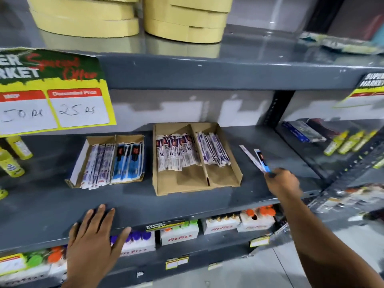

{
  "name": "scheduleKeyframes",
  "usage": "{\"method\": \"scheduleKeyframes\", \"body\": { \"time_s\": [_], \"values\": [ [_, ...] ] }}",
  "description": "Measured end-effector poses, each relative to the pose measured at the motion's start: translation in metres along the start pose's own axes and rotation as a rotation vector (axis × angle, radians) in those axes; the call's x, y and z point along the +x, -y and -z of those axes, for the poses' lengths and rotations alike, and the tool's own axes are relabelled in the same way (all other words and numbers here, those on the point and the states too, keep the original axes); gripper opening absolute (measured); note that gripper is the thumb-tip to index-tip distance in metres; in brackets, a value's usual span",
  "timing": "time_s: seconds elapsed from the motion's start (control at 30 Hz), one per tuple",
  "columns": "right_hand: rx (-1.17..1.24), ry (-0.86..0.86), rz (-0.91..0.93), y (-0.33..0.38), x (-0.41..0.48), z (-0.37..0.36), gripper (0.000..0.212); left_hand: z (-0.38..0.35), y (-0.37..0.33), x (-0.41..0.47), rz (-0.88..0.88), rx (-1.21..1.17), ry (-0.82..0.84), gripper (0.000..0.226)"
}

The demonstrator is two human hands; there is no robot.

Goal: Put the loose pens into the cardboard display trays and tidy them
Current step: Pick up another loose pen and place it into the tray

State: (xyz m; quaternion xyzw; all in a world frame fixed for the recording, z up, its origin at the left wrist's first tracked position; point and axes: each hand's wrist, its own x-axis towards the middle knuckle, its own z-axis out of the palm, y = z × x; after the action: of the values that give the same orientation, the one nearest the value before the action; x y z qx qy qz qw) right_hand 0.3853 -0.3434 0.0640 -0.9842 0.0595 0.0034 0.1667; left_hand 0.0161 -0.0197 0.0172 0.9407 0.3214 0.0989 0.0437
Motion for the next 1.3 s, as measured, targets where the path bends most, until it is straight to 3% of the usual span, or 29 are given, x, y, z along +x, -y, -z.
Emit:
{"method": "scheduleKeyframes", "body": {
  "time_s": [0.37, 0.53, 0.73, 0.8, 0.87, 0.93, 1.0, 1.17, 1.3],
  "values": [
    [0.128, -0.009, -0.081, -0.016, 0.008, -0.007, 0.044, 0.001, -0.005, -0.002, 0.018, 0.028, 0.018, 0.085],
    [0.390, 0.016, -0.124, -0.014, 0.007, 0.003, 0.024, 0.001, -0.004, -0.002, 0.013, 0.033, 0.037, 0.083],
    [0.823, -0.162, -0.160, 0.001, -0.009, 0.020, 0.023, 0.002, -0.005, -0.003, 0.009, 0.045, 0.035, 0.079],
    [1.069, -0.029, -0.023, 0.017, -0.022, 0.033, 0.019, 0.002, -0.006, -0.003, 0.015, 0.039, 0.030, 0.079],
    [1.204, 0.309, 0.231, 0.035, -0.044, 0.047, 0.020, 0.002, -0.007, -0.003, 0.020, 0.028, 0.030, 0.079],
    [1.216, 0.652, 0.459, 0.054, -0.069, 0.062, 0.042, 0.001, -0.007, -0.003, 0.028, 0.028, 0.046, 0.079],
    [1.150, 0.831, 0.587, 0.070, -0.091, 0.070, 0.050, 0.002, -0.005, -0.002, 0.036, 0.034, 0.063, 0.079],
    [1.101, 0.944, 0.664, 0.095, -0.117, 0.073, 0.011, 0.001, -0.002, -0.003, 0.042, 0.018, 0.053, 0.076],
    [1.070, 0.968, 0.726, 0.098, -0.119, 0.071, 0.048, -0.002, -0.002, -0.001, 0.028, 0.011, 0.050, 0.075]
  ]
}}
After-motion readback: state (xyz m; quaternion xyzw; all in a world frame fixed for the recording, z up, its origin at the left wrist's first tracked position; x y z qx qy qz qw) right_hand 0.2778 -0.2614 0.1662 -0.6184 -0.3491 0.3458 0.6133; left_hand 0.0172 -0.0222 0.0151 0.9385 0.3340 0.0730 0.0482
